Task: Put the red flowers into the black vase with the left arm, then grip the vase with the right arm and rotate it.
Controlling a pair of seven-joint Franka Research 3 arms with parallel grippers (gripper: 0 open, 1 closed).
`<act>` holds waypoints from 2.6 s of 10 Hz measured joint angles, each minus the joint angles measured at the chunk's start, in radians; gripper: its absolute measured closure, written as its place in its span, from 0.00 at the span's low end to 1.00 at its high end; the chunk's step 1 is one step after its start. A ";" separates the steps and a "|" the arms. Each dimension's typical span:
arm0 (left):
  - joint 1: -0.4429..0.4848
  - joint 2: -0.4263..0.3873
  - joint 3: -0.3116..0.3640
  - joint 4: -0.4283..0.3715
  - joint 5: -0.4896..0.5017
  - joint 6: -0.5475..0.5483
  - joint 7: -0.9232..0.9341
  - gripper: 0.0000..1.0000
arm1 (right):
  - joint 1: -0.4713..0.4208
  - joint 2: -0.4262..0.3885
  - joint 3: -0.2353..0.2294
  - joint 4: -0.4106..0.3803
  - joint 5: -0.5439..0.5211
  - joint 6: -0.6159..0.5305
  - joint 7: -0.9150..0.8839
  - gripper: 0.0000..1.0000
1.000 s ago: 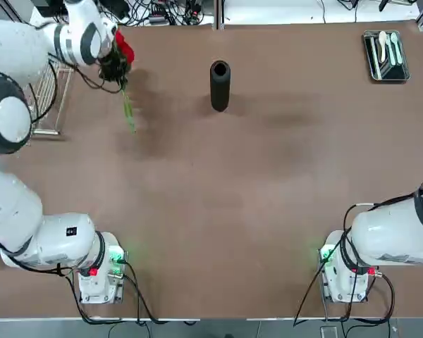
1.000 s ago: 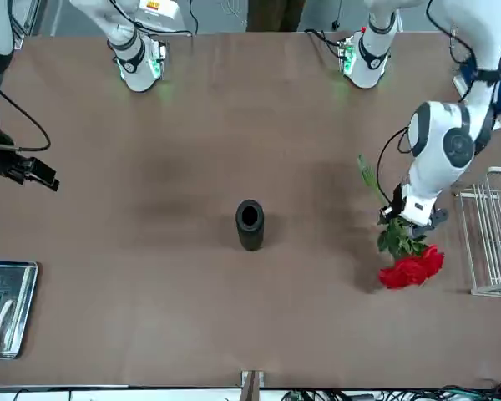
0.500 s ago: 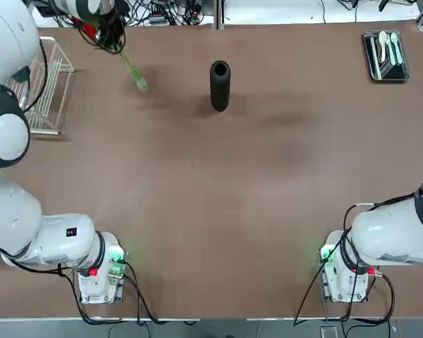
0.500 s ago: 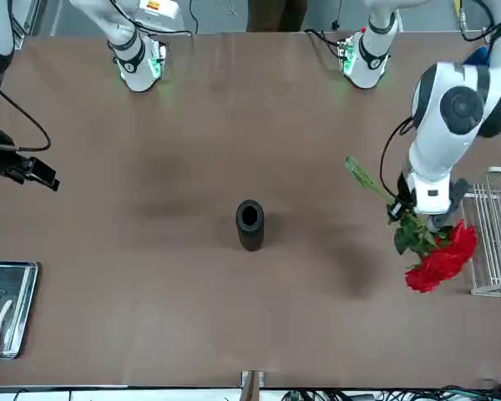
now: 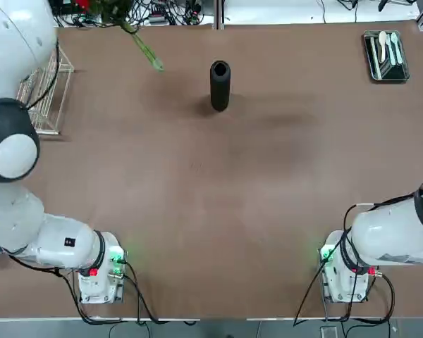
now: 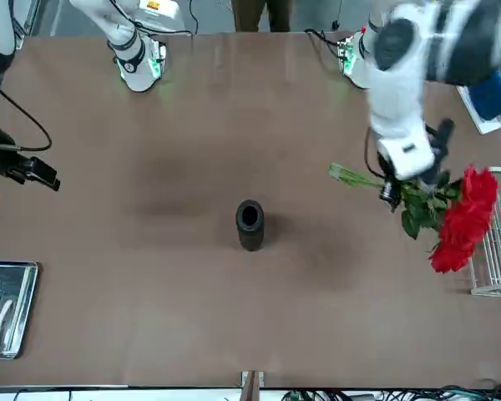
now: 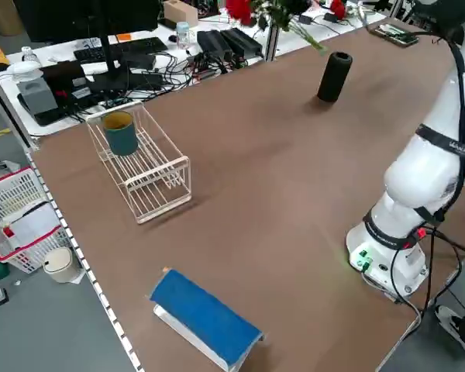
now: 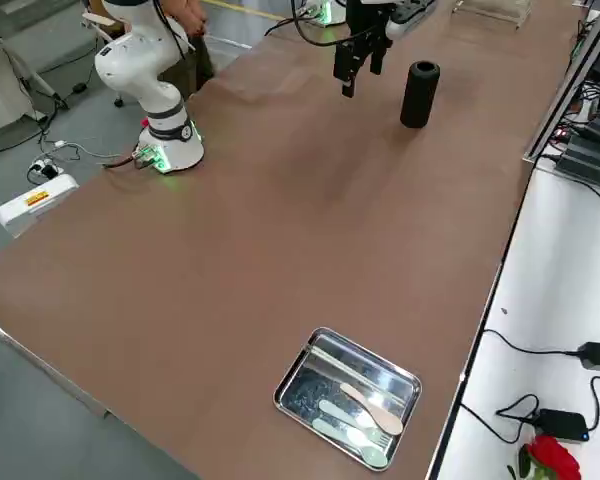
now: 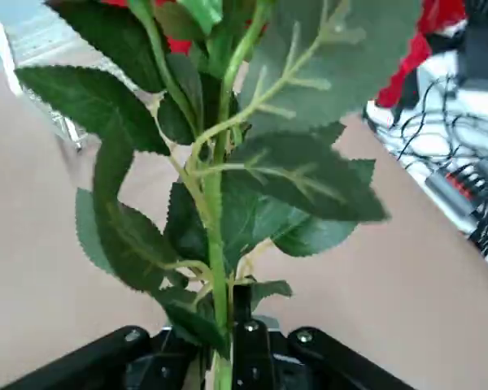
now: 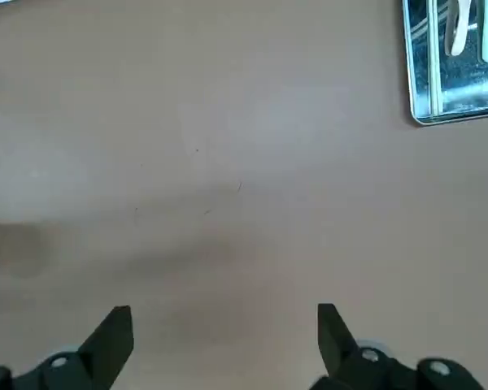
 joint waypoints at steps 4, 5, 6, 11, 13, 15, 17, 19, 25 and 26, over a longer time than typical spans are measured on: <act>-0.225 0.081 0.000 0.069 0.323 -0.134 -0.181 0.89 | -0.001 0.000 -0.002 -0.007 0.000 -0.001 0.000 0.00; -0.275 0.090 0.000 0.081 0.392 -0.151 -0.182 0.89 | -0.001 0.000 -0.002 -0.010 0.000 -0.001 0.000 0.00; -0.332 0.103 0.000 0.087 0.470 -0.170 -0.182 0.89 | -0.001 0.000 -0.005 -0.013 0.000 -0.002 0.000 0.00; -0.445 0.265 0.001 0.214 0.751 -0.185 -0.194 0.89 | -0.001 0.000 -0.015 -0.019 0.000 -0.001 0.000 0.00; -0.490 0.303 0.000 0.224 0.845 -0.182 -0.233 0.89 | -0.001 0.000 -0.015 -0.020 0.000 -0.001 0.000 0.00; -0.573 0.372 0.004 0.252 0.908 -0.184 -0.272 0.89 | 0.000 0.000 -0.014 -0.022 0.000 0.000 0.000 0.00; -0.604 0.444 0.006 0.277 0.963 -0.192 -0.347 0.89 | 0.000 0.000 -0.014 -0.026 0.000 0.000 0.000 0.00; -0.601 0.463 0.013 0.291 0.987 -0.193 -0.373 0.89 | 0.000 0.001 -0.015 -0.028 0.000 0.000 0.000 0.00; -0.602 0.513 0.014 0.295 1.056 -0.193 -0.410 0.89 | 0.001 0.001 -0.014 -0.029 0.000 0.006 0.000 0.00; -0.603 0.521 0.014 0.295 1.062 -0.193 -0.418 0.89 | 0.001 0.001 -0.014 -0.030 0.000 0.006 0.000 0.00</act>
